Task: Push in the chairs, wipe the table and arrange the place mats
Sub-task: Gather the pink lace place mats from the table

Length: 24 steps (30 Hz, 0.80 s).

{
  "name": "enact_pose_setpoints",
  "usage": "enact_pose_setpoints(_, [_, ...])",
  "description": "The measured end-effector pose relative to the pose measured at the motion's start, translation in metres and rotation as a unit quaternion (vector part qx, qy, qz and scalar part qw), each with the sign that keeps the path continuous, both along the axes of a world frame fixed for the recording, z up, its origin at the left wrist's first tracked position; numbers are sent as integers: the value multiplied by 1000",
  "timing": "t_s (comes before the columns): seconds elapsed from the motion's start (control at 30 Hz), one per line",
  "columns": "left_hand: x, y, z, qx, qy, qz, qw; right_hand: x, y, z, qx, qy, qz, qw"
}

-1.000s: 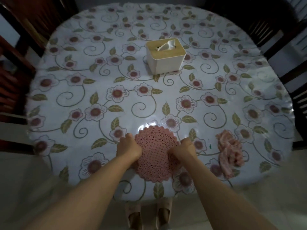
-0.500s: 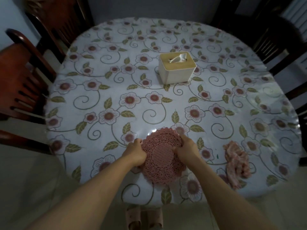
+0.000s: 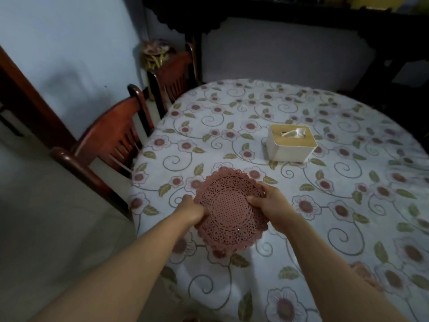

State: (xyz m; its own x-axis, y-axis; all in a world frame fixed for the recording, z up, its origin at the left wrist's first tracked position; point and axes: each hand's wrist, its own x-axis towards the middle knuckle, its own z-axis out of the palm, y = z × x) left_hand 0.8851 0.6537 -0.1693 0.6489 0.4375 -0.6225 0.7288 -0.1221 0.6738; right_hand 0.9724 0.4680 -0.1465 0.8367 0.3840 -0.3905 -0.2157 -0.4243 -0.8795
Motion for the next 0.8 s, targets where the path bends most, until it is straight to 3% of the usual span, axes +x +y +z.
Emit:
enact_pose_setpoints(0.1, [-5,21,7,-51,-33,72,996,0,17,2,-5,-20,9,1000])
enact_pose_setpoints(0.23, [-9,47,17,-145,-92,117,978,1,47,4,-78,-122,-20,989])
enact_pose_setpoints(0.43, [-8,95,22,-307,-114,67,942,2,103,13,-54,-228,-72,970])
enact_pose_setpoints(0.67, [4,190,29,-296,-158,14,942,-6,198,21,-83,-311,-82,943])
enact_pose_setpoints(0.8, [12,229,28,-282,-178,-8,943,-4,233,20,-100,-302,-103,943])
